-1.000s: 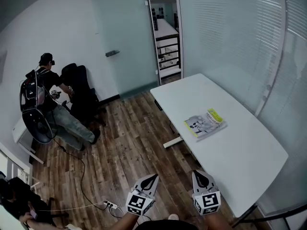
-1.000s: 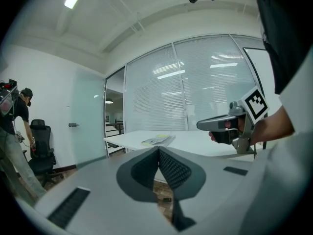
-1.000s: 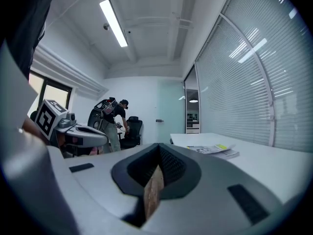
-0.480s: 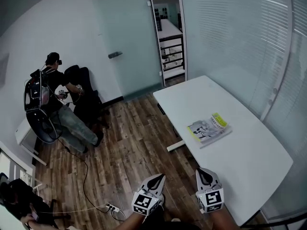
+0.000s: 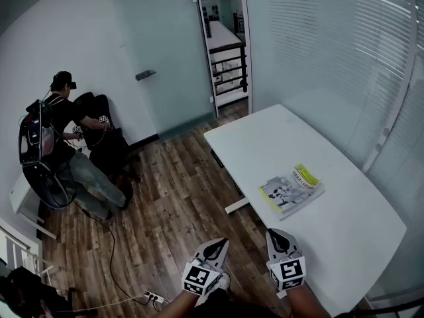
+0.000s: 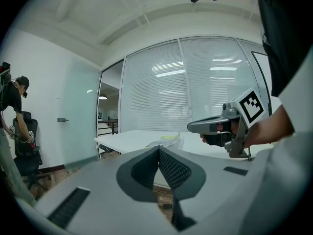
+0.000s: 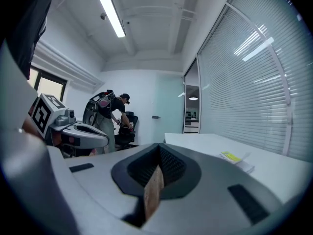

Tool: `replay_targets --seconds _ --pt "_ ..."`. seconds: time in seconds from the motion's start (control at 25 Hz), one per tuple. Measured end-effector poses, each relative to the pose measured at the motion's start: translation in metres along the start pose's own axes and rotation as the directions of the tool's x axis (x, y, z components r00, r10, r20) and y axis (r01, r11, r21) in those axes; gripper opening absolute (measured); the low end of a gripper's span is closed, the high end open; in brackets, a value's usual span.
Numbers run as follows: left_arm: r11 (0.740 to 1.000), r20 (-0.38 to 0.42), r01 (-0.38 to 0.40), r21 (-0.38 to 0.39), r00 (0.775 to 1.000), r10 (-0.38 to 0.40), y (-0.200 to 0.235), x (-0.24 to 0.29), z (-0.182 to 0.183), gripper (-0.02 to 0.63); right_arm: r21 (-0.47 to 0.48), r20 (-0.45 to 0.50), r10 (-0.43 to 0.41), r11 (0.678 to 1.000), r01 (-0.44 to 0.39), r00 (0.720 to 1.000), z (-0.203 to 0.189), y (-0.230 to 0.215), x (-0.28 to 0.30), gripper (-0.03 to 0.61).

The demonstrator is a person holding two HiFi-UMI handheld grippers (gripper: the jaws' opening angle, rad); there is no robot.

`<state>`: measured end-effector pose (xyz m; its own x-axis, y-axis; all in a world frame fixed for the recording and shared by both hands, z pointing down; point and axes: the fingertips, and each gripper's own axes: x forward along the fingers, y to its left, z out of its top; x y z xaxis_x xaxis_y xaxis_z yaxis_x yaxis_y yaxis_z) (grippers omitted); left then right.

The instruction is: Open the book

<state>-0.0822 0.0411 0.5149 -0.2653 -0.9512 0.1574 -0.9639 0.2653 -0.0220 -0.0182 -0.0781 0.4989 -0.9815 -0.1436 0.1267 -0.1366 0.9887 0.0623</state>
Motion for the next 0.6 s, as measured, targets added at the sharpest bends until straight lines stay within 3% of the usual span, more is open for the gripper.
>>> replay_targets --seconds 0.32,0.6 --pt "0.998 -0.016 0.067 0.015 0.998 -0.067 0.057 0.045 0.008 0.015 0.030 -0.012 -0.050 0.998 0.050 0.999 0.010 -0.011 0.066 0.006" --pt "0.981 -0.019 0.190 0.039 0.982 -0.189 0.084 0.083 0.011 0.015 0.051 -0.018 -0.155 0.986 0.156 0.988 0.018 -0.031 0.097 0.006"
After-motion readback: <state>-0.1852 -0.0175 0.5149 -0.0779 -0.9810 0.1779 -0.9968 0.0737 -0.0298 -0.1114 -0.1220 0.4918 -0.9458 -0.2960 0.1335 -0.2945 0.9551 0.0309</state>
